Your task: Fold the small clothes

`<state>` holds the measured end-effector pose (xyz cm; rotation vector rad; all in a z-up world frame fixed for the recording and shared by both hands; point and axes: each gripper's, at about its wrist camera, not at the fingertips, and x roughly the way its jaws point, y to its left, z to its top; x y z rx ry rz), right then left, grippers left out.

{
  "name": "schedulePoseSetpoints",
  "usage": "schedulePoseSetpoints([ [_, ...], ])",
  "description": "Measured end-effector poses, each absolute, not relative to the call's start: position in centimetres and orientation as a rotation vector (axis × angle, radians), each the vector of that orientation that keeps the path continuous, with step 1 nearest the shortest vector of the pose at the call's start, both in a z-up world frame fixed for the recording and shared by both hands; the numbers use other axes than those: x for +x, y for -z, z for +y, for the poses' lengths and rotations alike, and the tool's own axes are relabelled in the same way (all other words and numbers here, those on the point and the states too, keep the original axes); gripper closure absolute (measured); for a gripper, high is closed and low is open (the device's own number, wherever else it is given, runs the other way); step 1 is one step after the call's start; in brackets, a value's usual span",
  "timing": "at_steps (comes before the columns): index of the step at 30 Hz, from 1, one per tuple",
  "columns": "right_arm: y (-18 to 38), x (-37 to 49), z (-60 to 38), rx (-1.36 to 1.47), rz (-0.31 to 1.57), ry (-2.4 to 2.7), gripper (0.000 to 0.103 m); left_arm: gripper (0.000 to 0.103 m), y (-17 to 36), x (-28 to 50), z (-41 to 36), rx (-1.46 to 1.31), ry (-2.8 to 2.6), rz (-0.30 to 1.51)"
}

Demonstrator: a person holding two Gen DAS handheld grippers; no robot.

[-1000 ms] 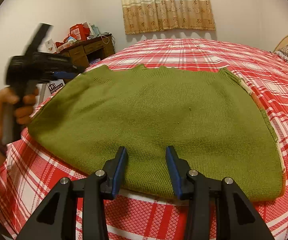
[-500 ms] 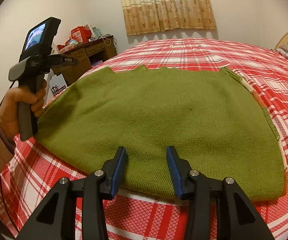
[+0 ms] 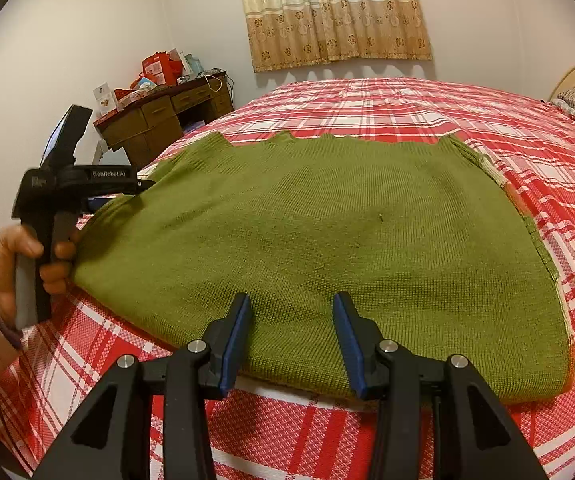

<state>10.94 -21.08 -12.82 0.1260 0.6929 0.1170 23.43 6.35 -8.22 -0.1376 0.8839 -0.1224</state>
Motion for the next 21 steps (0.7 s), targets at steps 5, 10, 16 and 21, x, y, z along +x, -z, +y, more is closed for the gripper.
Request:
schedulePoseSetpoints([
  [5, 12.8, 10.9, -21.1, 0.125, 0.692, -0.118, 0.058, 0.054, 8.1, 23.1, 5.1, -0.170, 0.193, 0.900],
  [10, 12.8, 10.9, -21.2, 0.135, 0.688, -0.121, 0.058, 0.084, 6.9, 22.7, 5.8, -0.234, 0.172, 0.865],
  [16, 12.7, 10.8, -21.7, 0.181, 0.678, -0.142, 0.058, 0.088, 2.5, 19.4, -0.9, -0.057, 0.274, 0.715],
  [21, 12.7, 10.7, -21.7, 0.183, 0.675, -0.144, 0.058, 0.090, 3.3, 17.2, -8.2, 0.118, 0.395, 0.696],
])
